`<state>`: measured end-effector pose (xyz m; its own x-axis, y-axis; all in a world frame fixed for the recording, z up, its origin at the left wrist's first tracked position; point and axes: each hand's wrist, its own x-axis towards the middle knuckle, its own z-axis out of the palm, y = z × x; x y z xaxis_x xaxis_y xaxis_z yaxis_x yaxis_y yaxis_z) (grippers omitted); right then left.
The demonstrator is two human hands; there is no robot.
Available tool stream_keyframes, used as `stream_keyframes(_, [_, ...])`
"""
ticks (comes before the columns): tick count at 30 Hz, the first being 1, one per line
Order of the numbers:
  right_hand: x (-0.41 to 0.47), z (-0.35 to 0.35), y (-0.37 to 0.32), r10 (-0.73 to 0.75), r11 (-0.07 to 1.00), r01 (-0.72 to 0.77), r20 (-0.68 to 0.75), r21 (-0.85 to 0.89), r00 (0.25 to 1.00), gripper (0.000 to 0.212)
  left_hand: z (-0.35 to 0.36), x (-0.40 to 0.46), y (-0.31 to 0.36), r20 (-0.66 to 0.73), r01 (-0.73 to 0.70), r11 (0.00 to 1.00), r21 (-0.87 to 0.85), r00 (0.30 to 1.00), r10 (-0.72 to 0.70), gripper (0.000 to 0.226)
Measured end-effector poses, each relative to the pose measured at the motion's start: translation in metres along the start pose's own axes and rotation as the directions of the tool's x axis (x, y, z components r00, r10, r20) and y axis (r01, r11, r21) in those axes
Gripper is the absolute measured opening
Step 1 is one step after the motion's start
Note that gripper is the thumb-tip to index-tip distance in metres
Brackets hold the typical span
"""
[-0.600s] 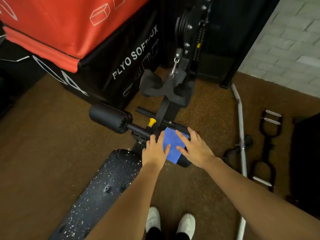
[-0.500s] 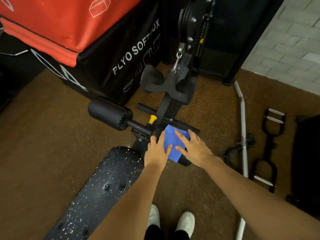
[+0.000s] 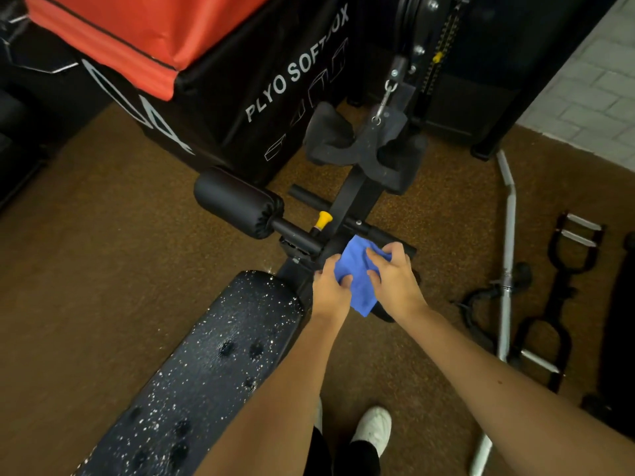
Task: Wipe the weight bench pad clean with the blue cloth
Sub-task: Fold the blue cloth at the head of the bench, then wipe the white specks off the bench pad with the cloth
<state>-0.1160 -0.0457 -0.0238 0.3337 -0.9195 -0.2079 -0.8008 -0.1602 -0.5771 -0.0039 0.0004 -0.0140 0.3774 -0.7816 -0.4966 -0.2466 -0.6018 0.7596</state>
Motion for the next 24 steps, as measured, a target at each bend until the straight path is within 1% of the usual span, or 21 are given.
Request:
stream_keyframes(1, [-0.002, 0.001, -0.008, -0.013, 0.999, 0.016, -0.069, 0.041, 0.998, 0.005, -0.005, -0.003, -0.002, -0.007, 0.006, 1.0, -0.017, 1.0, -0.006, 0.04])
stream_keyframes(2, [-0.004, 0.006, -0.014, -0.031, 0.998, 0.037, -0.11, 0.053, 0.993, 0.014, -0.01, -0.005, -0.006, -0.02, 0.013, 0.999, -0.03, 1.0, -0.014, 0.036])
stream_keyframes(4, [-0.01, 0.02, -0.028, -0.029, 0.991, 0.045, -0.13, 0.128, 0.991, 0.022, -0.025, -0.01, -0.018, -0.069, 0.03, 0.999, -0.021, 0.997, -0.032, 0.031])
stream_keyframes(6, [-0.016, 0.038, -0.046, -0.041, 0.983, 0.055, -0.087, 0.177, 0.995, 0.021, -0.043, -0.013, -0.036, -0.129, 0.057, 0.998, 0.01, 0.99, -0.055, 0.029])
stream_keyframes(8, [-0.023, 0.062, -0.055, -0.079, 0.981, 0.089, -0.067, 0.172, 0.995, 0.018, -0.06, -0.015, -0.058, -0.176, 0.092, 0.995, 0.034, 0.981, -0.084, 0.028])
stream_keyframes(9, [-0.028, 0.074, -0.061, -0.08, 0.969, 0.087, -0.038, 0.231, 0.996, 0.015, -0.067, -0.016, -0.069, -0.187, 0.103, 0.994, 0.037, 0.978, -0.094, 0.028])
stream_keyframes(11, [-0.035, 0.095, -0.068, -0.029, 0.934, 0.015, 0.034, 0.356, 0.999, 0.009, -0.077, -0.015, -0.09, -0.186, 0.1, 0.994, 0.032, 0.978, -0.092, 0.029])
stream_keyframes(12, [-0.039, 0.105, -0.071, 0.015, 0.931, -0.028, 0.038, 0.364, 0.999, 0.006, -0.08, -0.014, -0.1, -0.185, 0.092, 0.995, 0.038, 0.979, -0.084, 0.03])
stream_keyframes(13, [-0.043, 0.113, -0.072, 0.02, 0.94, -0.024, 0.016, 0.339, 1.0, 0.006, -0.082, -0.012, -0.109, -0.181, 0.086, 0.995, 0.052, 0.981, -0.075, 0.032])
stream_keyframes(15, [-0.049, 0.131, -0.071, 0.044, 0.965, -0.041, -0.005, 0.259, 0.999, 0.013, -0.083, -0.005, -0.128, -0.168, 0.071, 0.995, 0.069, 0.984, -0.058, 0.036])
stream_keyframes(16, [-0.049, 0.138, -0.072, 0.072, 0.96, -0.069, 0.0, 0.27, 0.997, 0.013, -0.083, -0.001, -0.135, -0.159, 0.071, 0.995, 0.067, 0.985, -0.06, 0.038])
stream_keyframes(18, [-0.047, 0.152, -0.073, 0.152, 0.928, -0.134, -0.026, 0.349, 0.988, 0.01, -0.084, 0.008, -0.146, -0.141, 0.082, 0.995, 0.057, 0.987, -0.073, 0.043])
stream_keyframes(21, [-0.042, 0.17, -0.075, 0.223, 0.916, -0.206, -0.008, 0.344, 0.975, 0.001, -0.087, 0.019, -0.159, -0.102, 0.08, 0.992, 0.098, 0.992, -0.07, 0.047])
stream_keyframes(22, [-0.041, 0.177, -0.075, 0.238, 0.909, -0.223, 0.001, 0.351, 0.971, 0.008, -0.088, 0.022, -0.164, -0.097, 0.075, 0.987, 0.145, 0.993, -0.062, 0.047])
stream_keyframes(23, [-0.042, 0.186, -0.073, 0.229, 0.929, -0.217, -0.004, 0.3, 0.973, 0.017, -0.089, 0.024, -0.168, -0.103, 0.061, 0.977, 0.205, 0.994, -0.041, 0.046])
stream_keyframes(24, [-0.043, 0.196, -0.071, 0.193, 0.966, -0.184, -0.03, 0.183, 0.981, 0.027, -0.091, 0.025, -0.172, -0.118, 0.037, 0.962, 0.269, 0.993, -0.005, 0.046])
